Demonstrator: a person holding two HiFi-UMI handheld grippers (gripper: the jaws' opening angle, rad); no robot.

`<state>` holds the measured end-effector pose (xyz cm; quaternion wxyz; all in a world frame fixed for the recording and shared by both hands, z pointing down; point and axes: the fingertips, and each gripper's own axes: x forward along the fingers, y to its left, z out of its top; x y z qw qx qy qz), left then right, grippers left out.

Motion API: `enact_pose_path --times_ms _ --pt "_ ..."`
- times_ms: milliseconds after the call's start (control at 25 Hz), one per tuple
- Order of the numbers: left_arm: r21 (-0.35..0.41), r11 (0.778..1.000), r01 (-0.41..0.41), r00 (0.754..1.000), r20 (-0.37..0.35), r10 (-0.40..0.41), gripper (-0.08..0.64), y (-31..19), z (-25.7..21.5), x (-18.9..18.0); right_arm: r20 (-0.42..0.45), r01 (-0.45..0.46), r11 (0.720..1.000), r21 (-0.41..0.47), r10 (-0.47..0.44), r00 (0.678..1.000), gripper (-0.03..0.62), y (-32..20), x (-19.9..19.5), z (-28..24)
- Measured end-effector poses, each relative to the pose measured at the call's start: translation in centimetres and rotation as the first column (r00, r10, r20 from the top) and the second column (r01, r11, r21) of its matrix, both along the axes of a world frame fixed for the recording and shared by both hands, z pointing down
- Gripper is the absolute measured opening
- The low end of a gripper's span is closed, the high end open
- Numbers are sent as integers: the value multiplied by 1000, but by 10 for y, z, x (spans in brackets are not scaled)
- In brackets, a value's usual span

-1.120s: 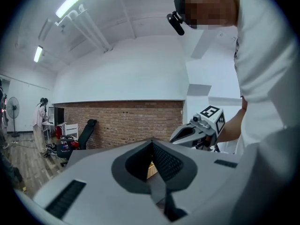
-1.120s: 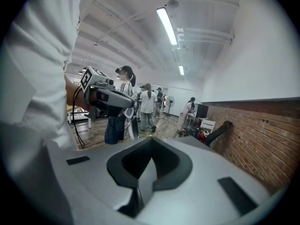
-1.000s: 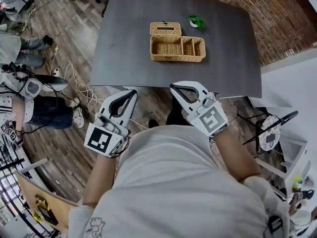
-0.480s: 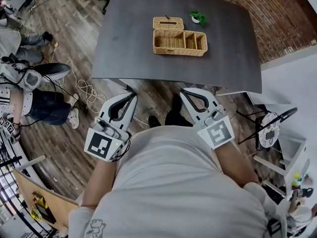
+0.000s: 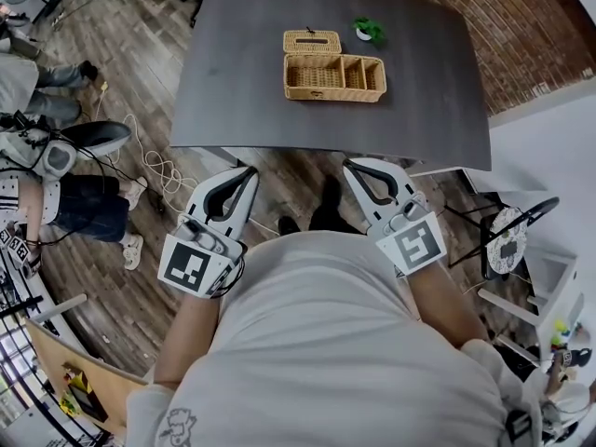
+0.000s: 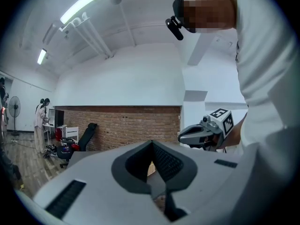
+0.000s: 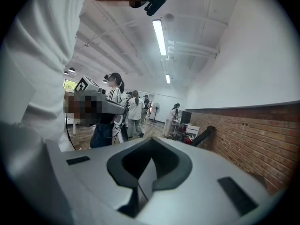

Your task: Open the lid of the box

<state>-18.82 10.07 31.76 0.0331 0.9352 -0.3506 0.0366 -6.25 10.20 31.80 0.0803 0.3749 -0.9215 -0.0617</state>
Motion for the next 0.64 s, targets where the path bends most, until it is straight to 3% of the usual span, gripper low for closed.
enact_pose_path --times_ms 640 --pt "-4 999 38 999 -14 -38 11 -13 -2 -10 -18 5 1000 13 -5 1000 5 -16 -2 -6"
